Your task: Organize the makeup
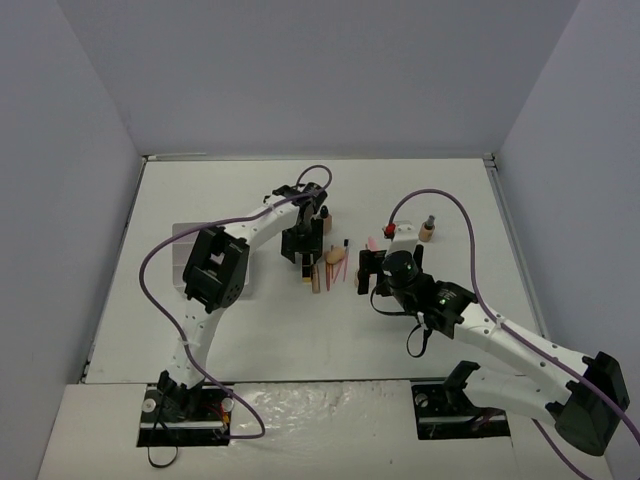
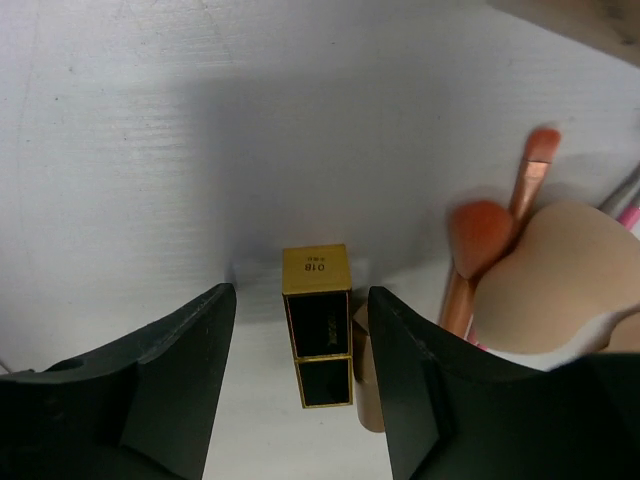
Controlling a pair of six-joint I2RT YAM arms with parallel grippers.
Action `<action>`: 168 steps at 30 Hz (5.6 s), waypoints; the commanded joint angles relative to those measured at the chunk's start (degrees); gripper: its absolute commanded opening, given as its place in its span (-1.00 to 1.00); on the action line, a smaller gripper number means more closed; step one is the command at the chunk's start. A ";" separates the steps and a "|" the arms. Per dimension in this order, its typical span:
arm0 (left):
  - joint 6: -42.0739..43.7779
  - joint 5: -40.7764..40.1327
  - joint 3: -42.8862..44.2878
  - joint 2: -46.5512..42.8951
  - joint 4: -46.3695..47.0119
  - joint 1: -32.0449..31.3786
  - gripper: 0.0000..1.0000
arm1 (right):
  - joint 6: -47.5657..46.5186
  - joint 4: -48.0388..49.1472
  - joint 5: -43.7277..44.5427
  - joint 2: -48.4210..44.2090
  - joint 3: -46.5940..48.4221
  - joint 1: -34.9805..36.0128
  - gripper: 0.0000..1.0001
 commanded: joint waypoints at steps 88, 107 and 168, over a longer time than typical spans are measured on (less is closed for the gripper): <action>21.63 -17.22 -69.00 -51.22 93.61 15.02 -0.75 | -5.94 3.30 -4.64 -2.86 -1.49 -0.43 0.81; 13.85 -15.22 -58.37 -61.95 65.45 14.35 0.10 | -5.90 3.87 -5.15 -2.86 -1.02 -0.39 0.81; 4.00 -22.12 -28.30 -44.65 24.45 -5.69 -1.00 | -8.19 2.99 -0.40 -8.02 1.54 -0.65 0.98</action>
